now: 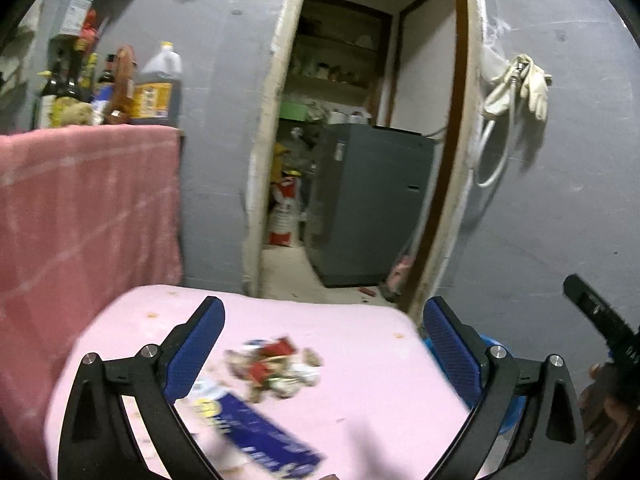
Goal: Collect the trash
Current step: 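Move both tools back toward the blue tube on the table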
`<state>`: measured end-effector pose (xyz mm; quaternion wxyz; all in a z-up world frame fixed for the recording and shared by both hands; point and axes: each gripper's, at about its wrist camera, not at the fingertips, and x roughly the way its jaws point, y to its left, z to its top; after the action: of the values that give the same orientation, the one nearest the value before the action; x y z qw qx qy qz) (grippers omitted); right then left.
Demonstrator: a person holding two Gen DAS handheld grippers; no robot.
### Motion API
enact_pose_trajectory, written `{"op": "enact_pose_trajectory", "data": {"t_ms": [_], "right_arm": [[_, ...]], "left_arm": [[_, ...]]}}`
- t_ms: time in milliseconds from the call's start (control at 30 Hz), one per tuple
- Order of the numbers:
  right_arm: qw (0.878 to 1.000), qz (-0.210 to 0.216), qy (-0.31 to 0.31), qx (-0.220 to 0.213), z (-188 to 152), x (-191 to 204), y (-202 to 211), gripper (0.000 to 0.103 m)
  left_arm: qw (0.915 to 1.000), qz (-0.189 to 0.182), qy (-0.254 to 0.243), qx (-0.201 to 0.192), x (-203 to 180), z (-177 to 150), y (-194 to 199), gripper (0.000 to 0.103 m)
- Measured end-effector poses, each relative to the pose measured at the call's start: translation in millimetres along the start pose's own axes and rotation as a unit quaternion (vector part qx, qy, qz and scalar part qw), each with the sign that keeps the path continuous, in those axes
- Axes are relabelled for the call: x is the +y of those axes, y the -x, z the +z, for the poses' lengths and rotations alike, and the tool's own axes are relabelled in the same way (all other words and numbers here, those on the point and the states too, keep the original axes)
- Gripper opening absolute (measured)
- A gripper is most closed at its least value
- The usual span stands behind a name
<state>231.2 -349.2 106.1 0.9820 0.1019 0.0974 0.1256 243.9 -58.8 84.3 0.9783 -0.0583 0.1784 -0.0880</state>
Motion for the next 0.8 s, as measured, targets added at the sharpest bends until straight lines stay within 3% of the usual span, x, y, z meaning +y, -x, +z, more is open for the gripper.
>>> {"op": "enact_pose_trajectory", "data": {"t_ms": [333, 800], "right_arm": [[0.997, 0.06, 0.05, -0.028, -13, 66, -8, 0.103], [0.991, 0.08, 0.102, 0.045, -52, 109, -44, 0.103]], "left_arm": [[0.9987, 0.047, 0.017, 0.0, 54, -22, 34, 0.097], [0.9897, 0.039, 0.062, 0.123, 82, -77, 8, 0.097]]}}
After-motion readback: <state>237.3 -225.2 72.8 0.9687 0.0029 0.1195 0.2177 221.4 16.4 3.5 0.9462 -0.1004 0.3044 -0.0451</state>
